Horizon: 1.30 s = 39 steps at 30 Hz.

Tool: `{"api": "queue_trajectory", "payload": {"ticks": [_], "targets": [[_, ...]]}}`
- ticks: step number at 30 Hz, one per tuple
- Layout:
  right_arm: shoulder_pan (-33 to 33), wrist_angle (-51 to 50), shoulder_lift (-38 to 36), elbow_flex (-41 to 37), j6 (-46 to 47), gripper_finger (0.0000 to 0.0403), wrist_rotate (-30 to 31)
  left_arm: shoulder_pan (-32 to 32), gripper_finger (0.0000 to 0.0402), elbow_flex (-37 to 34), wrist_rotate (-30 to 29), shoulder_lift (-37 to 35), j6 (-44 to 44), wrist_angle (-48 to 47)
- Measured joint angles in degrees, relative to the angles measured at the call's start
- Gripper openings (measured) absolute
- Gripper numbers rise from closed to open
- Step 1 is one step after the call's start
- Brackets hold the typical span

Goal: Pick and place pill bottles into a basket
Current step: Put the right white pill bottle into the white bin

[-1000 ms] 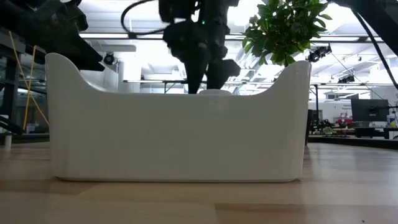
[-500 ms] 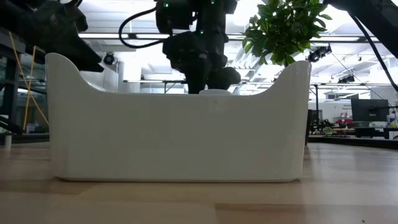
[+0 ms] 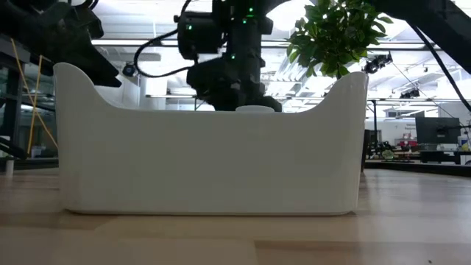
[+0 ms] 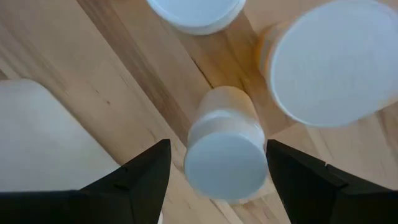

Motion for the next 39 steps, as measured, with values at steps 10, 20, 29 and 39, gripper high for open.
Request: {"api": "queue_trajectory", "payload": {"ticks": [10, 20, 29, 39], "targets": [[0.0, 1.6, 1.8, 0.0, -1.1, 0.0249, -0.7, 0.0, 0.0216, 0.0, 0.0, 0.0, 0.0, 0.0], [-0.1, 1.5, 1.8, 0.0, -2.2, 0.0166, -0.6, 0.0, 0.0216, 0.0, 0.0, 0.0, 0.0, -0.2], [0.0, 0.9, 1.6, 0.2, -2.6, 0.0166, -1.9, 0.0, 0.0216, 0.0, 0.0, 0.0, 0.0, -0.2], [0.3, -8.0, 1.1, 8.1, -4.1, 0.0166, 0.7, 0.0, 0.0216, 0.0, -0.1, 0.0, 0.0, -0.3]]}}
